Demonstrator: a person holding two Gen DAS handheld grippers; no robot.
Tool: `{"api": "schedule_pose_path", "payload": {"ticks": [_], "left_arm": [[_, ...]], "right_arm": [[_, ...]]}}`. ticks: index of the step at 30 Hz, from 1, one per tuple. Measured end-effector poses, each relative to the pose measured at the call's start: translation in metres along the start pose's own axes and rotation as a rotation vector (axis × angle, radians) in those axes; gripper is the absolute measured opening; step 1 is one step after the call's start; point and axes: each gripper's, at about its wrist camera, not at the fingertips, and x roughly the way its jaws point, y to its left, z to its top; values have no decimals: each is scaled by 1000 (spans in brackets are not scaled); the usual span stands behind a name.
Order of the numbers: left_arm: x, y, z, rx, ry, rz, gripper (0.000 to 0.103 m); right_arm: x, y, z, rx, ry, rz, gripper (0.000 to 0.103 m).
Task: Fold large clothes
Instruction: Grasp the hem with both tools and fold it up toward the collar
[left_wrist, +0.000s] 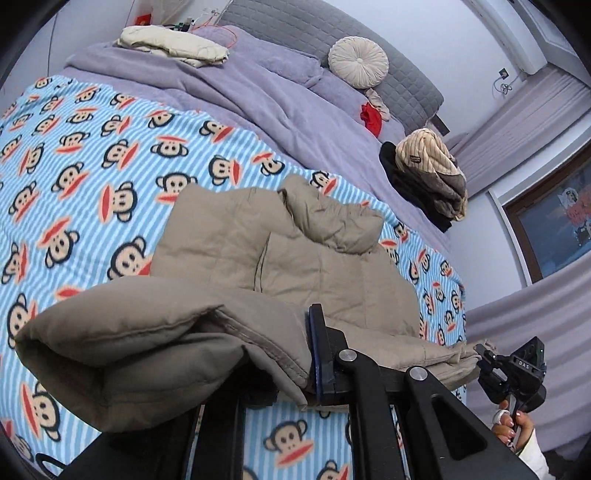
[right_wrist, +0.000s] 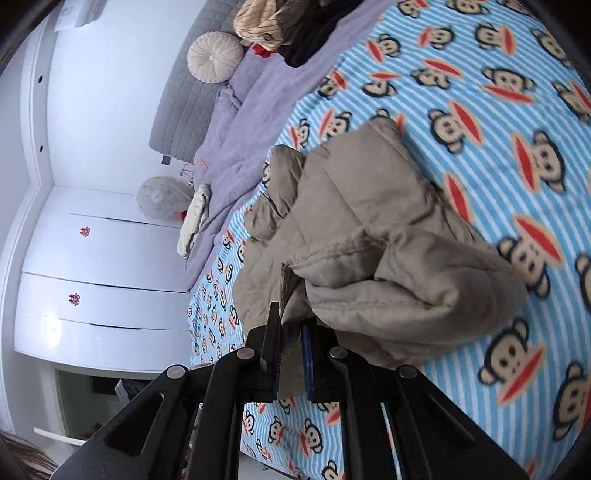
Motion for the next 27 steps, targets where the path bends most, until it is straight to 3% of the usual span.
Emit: {"api": "schedule_pose_path", "payload": {"ticks": [5, 10, 16, 20, 23, 25, 27], "left_arm": [[37, -15, 48, 20, -5, 76, 14], [82, 1, 78, 15, 39, 103, 14], [160, 38, 109, -3, 143, 137, 15], [206, 55, 118, -37, 213, 162, 15], [213, 55, 118, -33, 238, 169, 15], [200, 44, 118, 24, 232, 187, 16], [180, 32, 116, 99, 197, 192, 26]], "right_arm": [[42, 16, 66, -84, 39, -40, 11], [88, 16, 102, -137, 70, -110, 11], [152, 9, 138, -103, 46, -154, 11], [190, -5, 152, -84, 36, -231, 11], [206, -23, 155, -29, 38, -261, 11], [209, -30, 154, 5, 32, -255, 11], [207, -28, 153, -6, 31, -259, 11]]}}
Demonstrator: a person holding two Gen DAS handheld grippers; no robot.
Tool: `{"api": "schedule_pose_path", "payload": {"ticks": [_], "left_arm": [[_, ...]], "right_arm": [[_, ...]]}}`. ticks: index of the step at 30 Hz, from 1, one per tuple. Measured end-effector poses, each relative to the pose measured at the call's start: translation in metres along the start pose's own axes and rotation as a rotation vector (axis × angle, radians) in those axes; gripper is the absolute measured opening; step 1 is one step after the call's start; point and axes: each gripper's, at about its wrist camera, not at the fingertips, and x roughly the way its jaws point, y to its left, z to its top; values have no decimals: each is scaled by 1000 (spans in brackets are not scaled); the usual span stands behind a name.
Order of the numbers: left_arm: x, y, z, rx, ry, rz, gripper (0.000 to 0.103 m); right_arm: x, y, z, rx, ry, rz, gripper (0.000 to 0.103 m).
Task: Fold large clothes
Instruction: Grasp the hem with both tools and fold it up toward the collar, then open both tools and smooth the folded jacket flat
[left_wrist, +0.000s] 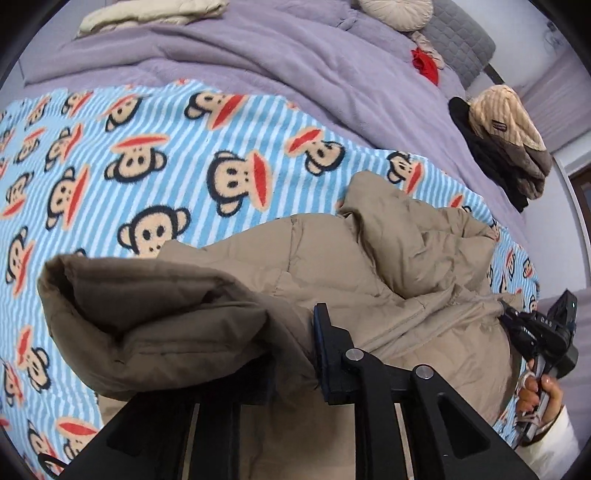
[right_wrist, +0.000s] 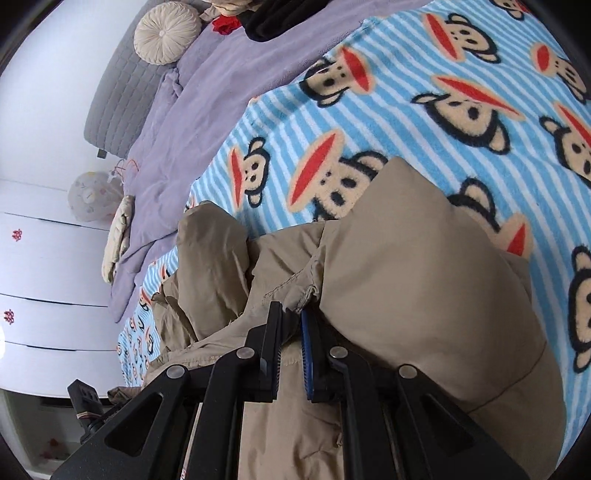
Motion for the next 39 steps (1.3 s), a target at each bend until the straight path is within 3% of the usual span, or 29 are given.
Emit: {"api": "schedule_pose_path", "payload": {"ticks": [1, 2, 3, 4, 5, 8, 11, 12, 13, 14, 15, 16, 19, 20, 21, 23, 24, 26, 29, 34, 39], "left_arm": [[-10, -2, -1, 29, -20, 6, 30], [-22, -4, -4, 54, -48, 22, 46], [-31, -5, -6, 71, -78, 45, 76], [-40, -6, -7, 87, -114, 72, 89], [-47, -8, -8, 109, -147, 92, 92], [-49, -17, -8, 176, -161, 156, 92], [-32, -27, -9, 228, -128, 158, 88], [-25, -29, -10, 237, -107, 139, 75], [-17, -32, -11, 239, -86, 124, 69], [-9, -35, -14, 238, -78, 121, 64], [-2, -39, -16, 238, -81, 127, 64], [3, -40, -16, 242, -94, 139, 64], [18, -34, -11, 219, -121, 204, 64], [24, -29, -6, 201, -119, 222, 64], [31, -23, -2, 183, -115, 236, 64], [45, -11, 6, 149, -109, 248, 64], [52, -7, 9, 136, -106, 255, 64], [66, -2, 13, 122, -97, 258, 64], [80, -3, 19, 117, -95, 272, 64], [96, 1, 27, 99, -90, 265, 64], [87, 5, 37, 66, -102, 292, 65]], "right_arm": [[0, 2, 0, -14, 2, -10, 11], [0, 5, 1, -26, 5, -20, 11], [0, 6, 2, -34, 7, -28, 11], [0, 7, 2, -37, 10, -32, 11], [1, 8, 3, -40, 13, -38, 11], [-2, 12, 3, -49, 19, -54, 11], [-15, 25, 2, -105, 5, -85, 16], [-23, 32, 0, -141, -7, -92, 22], [-31, 39, -3, -179, -20, -95, 27], [-39, 46, -8, -219, -30, -92, 42], [-45, 53, -15, -262, -35, -89, 53], [-50, 58, -23, -304, -32, -89, 54], [-52, 59, -42, -412, -26, -153, 47], [-49, 55, -44, -444, -29, -199, 35], [-44, 48, -43, -456, -31, -256, 32], [-35, 25, -31, -407, -40, -303, 29], [-31, 12, -23, -361, -52, -292, 17], [-24, -11, -8, -252, -73, -254, 10], [-12, -29, 6, -126, -95, -219, 8], [10, -36, 20, -121, -98, -271, 8], [18, -45, 27, -97, -80, -254, 7]]}}
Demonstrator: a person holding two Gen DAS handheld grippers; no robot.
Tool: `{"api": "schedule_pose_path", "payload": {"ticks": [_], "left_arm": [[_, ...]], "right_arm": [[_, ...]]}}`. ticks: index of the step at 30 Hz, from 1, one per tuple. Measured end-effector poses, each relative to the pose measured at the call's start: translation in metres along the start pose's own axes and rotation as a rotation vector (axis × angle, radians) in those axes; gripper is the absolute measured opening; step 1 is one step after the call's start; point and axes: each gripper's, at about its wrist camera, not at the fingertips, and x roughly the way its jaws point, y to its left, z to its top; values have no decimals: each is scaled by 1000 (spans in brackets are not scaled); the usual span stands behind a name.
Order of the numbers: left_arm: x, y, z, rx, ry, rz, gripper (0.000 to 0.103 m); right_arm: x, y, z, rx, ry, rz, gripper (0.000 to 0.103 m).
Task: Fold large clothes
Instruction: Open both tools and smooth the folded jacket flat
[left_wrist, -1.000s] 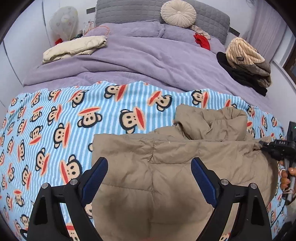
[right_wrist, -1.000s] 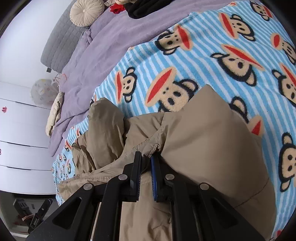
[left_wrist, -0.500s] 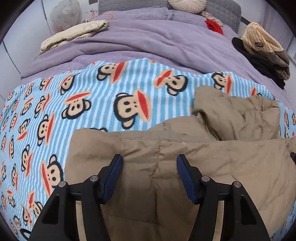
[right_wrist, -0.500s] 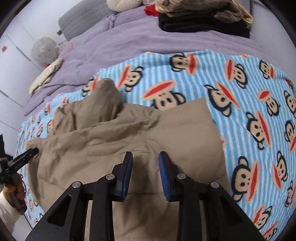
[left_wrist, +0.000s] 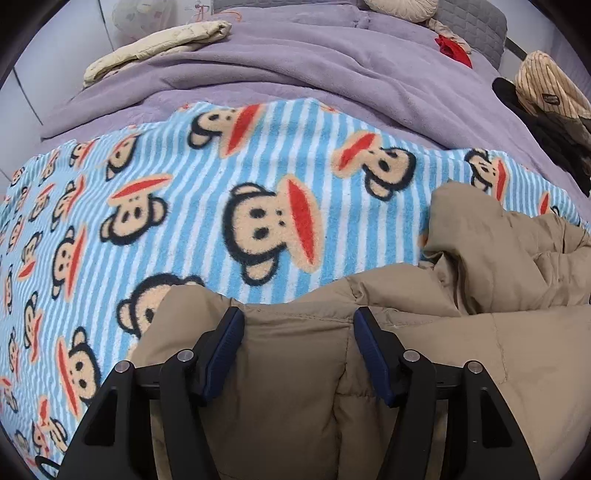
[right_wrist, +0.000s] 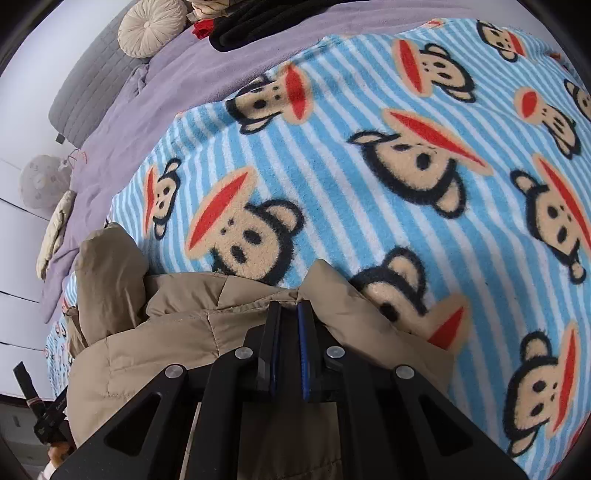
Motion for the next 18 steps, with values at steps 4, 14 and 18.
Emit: {"api": "schedule_pose_path", "payload": {"ticks": [4, 14, 18], "left_arm": [[-27, 14, 1, -23, -23, 24, 64], [-80, 28, -51, 32, 8, -10, 64], [-92, 21, -78, 46, 39, -30, 65]], "right_arm": [[-14, 4, 3, -8, -9, -10, 12], [-85, 29, -30, -71, -66, 10, 55], [-105, 31, -56, -65, -55, 48, 62]]}}
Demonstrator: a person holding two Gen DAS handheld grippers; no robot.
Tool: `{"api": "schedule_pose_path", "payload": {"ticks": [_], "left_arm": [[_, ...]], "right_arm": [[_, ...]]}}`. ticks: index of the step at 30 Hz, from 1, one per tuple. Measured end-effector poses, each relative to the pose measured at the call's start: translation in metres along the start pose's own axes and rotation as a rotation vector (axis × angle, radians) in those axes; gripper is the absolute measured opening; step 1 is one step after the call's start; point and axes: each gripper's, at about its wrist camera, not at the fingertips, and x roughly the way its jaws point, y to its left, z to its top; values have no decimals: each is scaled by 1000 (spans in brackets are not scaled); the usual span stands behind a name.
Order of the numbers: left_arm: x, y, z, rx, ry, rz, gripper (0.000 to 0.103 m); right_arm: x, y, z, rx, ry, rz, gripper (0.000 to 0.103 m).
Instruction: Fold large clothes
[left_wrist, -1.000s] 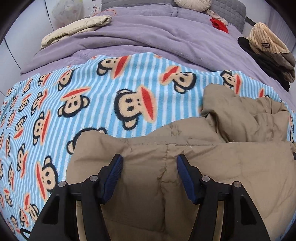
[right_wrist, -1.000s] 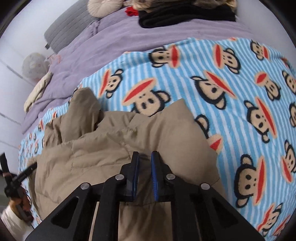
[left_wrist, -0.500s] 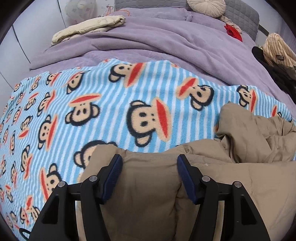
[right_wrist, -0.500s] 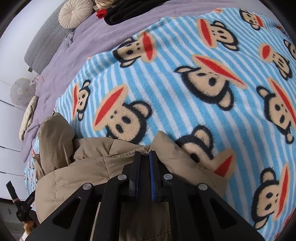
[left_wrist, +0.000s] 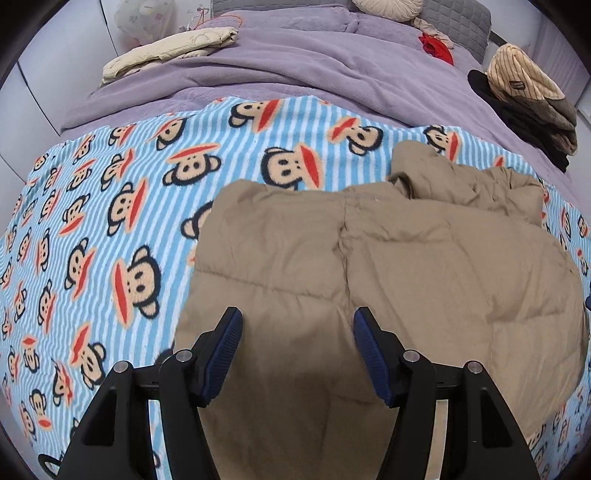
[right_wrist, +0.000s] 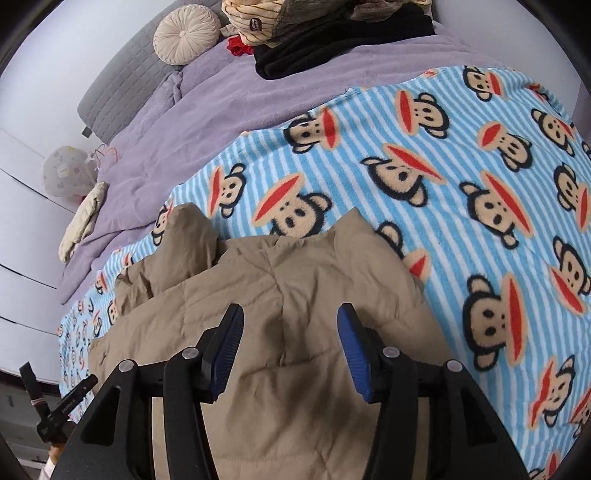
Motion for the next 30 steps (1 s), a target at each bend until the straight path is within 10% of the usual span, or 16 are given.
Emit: {"api": "schedule_pose_path", "payload": {"ticks": [5, 30], "left_arm": [[-19, -7, -22, -21, -41, -22, 98], [-45, -2, -89, -35, 58, -59, 98]], "right_arm": [[-14, -2, -34, 25, 21, 21, 62], [-38, -26, -150, 212, 140, 166, 90]]}}
